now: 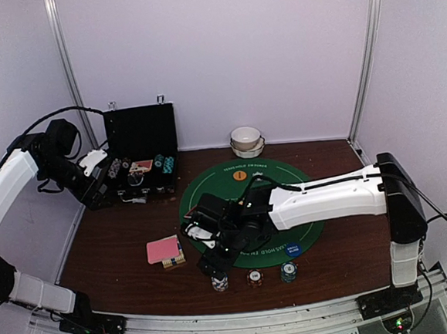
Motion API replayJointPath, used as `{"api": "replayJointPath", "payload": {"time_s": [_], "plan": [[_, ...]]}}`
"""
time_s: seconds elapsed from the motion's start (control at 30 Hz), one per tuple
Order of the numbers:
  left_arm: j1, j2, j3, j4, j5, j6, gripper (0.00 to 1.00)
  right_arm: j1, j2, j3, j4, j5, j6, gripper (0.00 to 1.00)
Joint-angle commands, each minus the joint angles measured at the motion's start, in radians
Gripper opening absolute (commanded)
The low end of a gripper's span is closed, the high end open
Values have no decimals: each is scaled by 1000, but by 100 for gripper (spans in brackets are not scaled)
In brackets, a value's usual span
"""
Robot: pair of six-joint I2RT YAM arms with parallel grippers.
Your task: Distribute texas hold em gaming equipment
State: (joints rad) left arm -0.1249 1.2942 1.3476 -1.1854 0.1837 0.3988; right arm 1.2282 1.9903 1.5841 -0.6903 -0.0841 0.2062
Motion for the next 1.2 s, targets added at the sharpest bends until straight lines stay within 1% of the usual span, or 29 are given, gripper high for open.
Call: {"api": "replayJointPath", "payload": {"time_s": [0.0,0.23,0.3,0.57,0.7,0.83,1.03,1.17], "plan": [[8,-30,-1,-9,29,31,98,12,50,9,-6,-46,4,86],[8,-40,-18,-7,34,46,97,25,94,21,-20,-77,-13,86],[7,-34,-16,-10,28,44,98,29,103,18,-23,-79,-14,84],[8,-25,2,-14,26,38,98,37,102,-2,-15,-80,-9,71],[8,-26,4,-16,21,34,98,40,102,-4,-15,-80,-9,68],[7,-31,5,-16,20,34,97,39,106,-7,-15,-81,-11,67],[7,-33,8,-16,21,31,98,40,102,-8,-15,-71,-13,55],[8,-32,11,-17,22,31,97,39,107,-5,-22,-67,-17,54]]}}
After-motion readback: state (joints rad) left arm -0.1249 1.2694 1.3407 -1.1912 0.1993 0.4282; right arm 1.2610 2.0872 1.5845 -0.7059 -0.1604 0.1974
